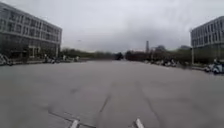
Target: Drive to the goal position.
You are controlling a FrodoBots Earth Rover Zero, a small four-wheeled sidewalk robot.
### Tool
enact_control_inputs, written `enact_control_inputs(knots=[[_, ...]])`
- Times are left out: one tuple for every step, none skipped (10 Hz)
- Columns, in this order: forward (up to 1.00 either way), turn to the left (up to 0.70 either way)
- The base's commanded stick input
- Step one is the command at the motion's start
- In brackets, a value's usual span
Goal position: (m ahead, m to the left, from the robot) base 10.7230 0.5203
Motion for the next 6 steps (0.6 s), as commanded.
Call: enact_control_inputs(knots=[[1.0, 0.01], [1.0, 0.01], [1.0, 0.01], [1.0, 0.01], [1.0, 0.01], [1.0, 0.01]])
